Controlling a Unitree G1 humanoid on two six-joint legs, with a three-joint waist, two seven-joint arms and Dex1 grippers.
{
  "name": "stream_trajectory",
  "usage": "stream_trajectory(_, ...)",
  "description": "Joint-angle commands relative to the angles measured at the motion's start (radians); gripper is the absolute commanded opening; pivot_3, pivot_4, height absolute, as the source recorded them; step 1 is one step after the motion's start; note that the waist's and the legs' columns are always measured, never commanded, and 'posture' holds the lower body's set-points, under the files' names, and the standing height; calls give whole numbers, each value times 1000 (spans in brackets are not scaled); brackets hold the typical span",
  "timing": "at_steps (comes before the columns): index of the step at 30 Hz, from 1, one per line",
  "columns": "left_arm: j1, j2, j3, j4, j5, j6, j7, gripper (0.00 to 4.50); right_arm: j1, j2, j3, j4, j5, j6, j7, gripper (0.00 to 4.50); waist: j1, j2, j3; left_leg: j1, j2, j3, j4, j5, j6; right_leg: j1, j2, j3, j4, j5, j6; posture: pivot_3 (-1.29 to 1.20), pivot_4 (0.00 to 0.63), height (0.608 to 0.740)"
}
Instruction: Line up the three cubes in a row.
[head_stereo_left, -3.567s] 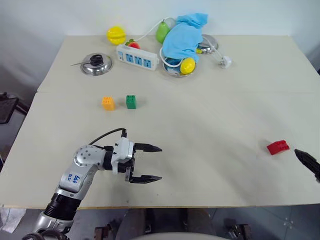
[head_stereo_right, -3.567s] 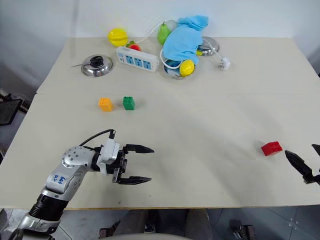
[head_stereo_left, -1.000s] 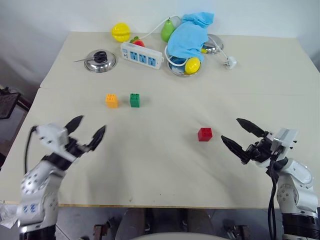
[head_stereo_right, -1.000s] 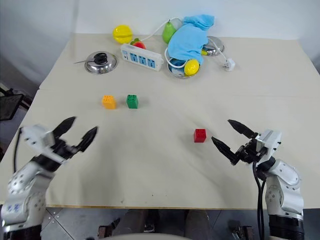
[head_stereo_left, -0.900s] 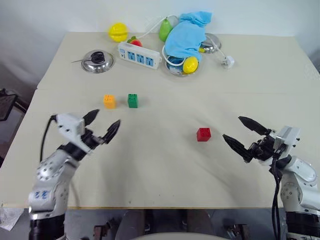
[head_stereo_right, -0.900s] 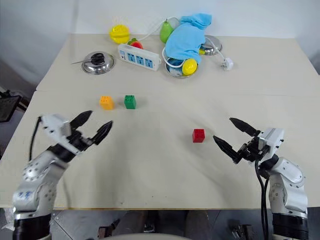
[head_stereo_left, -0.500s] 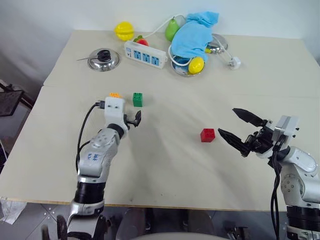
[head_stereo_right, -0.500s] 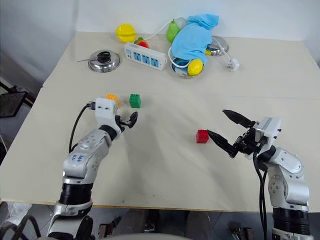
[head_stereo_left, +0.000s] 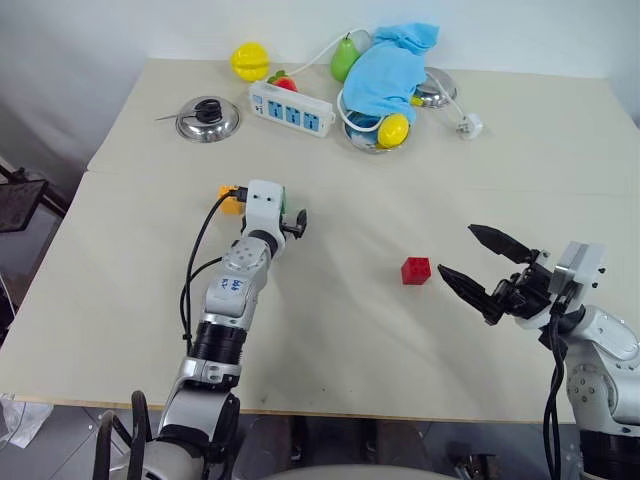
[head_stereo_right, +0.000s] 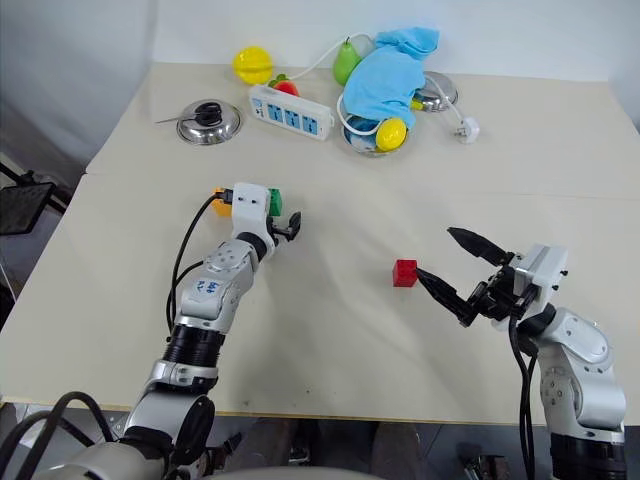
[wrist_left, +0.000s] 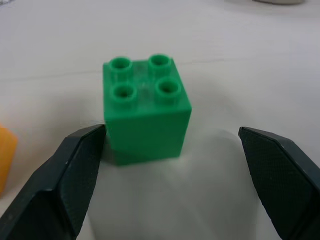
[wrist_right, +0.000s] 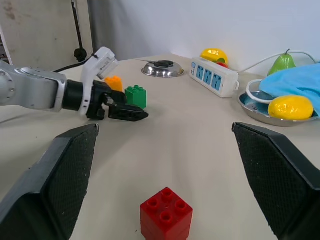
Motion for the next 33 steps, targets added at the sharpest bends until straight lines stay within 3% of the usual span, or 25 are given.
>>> stream_trajectory(1, -65, -8, 15, 63, 13, -103, -6, 4500, 18, 9, -18, -41, 26, 1, -13, 4475, -1, 0, 0, 0, 0, 0, 0, 0, 0, 0, 0, 0, 0, 0, 0, 0, 150, 740)
stream_trajectory(4, -79, -7, 17, 97, 21, -150, -8, 3933, 27, 11, -16, -46, 25, 1, -17, 4500, -4, 0, 0, 0, 0, 0, 0, 0, 0, 0, 0, 0, 0, 0, 0, 0, 150, 740)
stream_trajectory(10, -48, 15, 9, 49, 16, -110, -61, 1974, 42, 13, -17, -57, 27, 4, -29, 4500, -5, 0, 0, 0, 0, 0, 0, 0, 0, 0, 0, 0, 0, 0, 0, 0, 150, 740)
stream_trajectory(12, -33, 35, 10, 15, 12, -88, -92, 1509, 47, 12, -21, -59, 25, 3, -32, 4500, -6, 0, 0, 0, 0, 0, 0, 0, 0, 0, 0, 0, 0, 0, 0, 0, 150, 740)
stream_trajectory(17, 26, 97, -22, -106, -123, -165, -437, 1531, 72, -1, -53, -65, 28, 0, -36, 4500, -5, 0, 0, 0, 1, 0, 0, 0, 0, 0, 0, 0, 0, 0, 0, 0, 150, 740)
stream_trajectory(20, 108, 239, -102, -174, -230, -353, -924, 1531, 135, -34, -113, -80, 45, 10, -14, 4500, -8, 1, 0, 0, 1, 1, 0, 0, 0, -1, 0, 1, 0, 0, 0, 0, 150, 740)
stream_trajectory(24, 88, 340, -173, -89, -266, -461, -1273, 1531, 234, -86, -184, -94, 74, 29, 43, 4500, -7, 1, 0, 0, 1, 2, 0, 0, -1, -1, 1, 1, 0, 0, -1, 0, 150, 740)
stream_trajectory(28, -25, 304, -217, 107, -208, -543, -1370, 1531, 339, -127, -236, -96, 97, 44, 122, 4500, 0, 1, 0, 0, -1, 1, 1, 0, 1, 1, 0, 1, 0, 0, 1, 0, 150, 740)
stream_trajectory(33, -142, 219, -225, 349, -137, -667, -1367, 1531, 411, -129, -250, -87, 95, 31, 185, 4500, -6, 0, 0, 0, -2, 2, 1, 1, 1, 0, 0, 1, -1, 1, 2, 0, 150, 740)
